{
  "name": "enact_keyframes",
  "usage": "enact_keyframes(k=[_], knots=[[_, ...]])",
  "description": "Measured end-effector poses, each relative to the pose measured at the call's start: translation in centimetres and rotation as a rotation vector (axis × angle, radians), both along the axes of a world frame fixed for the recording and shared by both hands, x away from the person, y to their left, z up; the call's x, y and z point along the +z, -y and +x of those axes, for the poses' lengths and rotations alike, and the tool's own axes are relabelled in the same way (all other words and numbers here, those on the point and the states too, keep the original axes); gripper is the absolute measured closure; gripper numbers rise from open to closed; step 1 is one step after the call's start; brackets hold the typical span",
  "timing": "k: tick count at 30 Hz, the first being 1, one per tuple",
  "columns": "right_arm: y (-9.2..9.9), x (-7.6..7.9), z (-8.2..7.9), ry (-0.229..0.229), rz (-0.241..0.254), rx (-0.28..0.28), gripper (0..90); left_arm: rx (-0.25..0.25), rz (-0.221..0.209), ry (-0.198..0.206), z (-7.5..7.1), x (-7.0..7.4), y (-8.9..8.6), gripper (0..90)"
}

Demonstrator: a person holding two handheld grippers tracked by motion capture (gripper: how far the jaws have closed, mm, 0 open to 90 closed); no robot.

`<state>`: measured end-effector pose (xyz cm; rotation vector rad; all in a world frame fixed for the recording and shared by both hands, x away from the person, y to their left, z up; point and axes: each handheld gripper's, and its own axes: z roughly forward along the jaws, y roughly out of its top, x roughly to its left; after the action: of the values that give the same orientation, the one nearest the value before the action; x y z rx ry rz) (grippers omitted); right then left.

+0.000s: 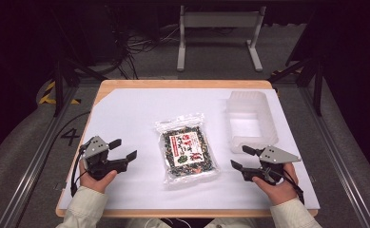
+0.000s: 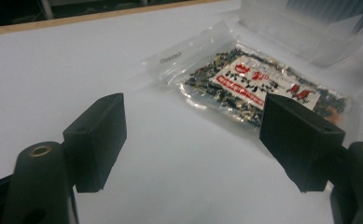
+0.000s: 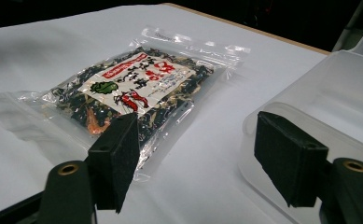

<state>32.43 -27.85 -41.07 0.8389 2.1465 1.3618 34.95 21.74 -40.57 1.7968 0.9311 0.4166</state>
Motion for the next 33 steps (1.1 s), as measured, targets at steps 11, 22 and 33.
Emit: enact_keyframes(k=[11,22,33], knots=[[0.2,0.2,-0.2,0.005,0.007,0.0,30.2,-0.033,0.014,-0.051,3.5,1.9,1.6,18.9],[0.5,0.0,-0.5,0.005,0.005,-0.006,28.8,-0.038,-0.015,-0.069,7.3,1.6,3.1,16.1],[1.0,-0.1,-1.0,-0.012,0.04,-0.012,28.0,-0.022,-0.065,-0.12,10.8,1.1,3.9,14.9]])
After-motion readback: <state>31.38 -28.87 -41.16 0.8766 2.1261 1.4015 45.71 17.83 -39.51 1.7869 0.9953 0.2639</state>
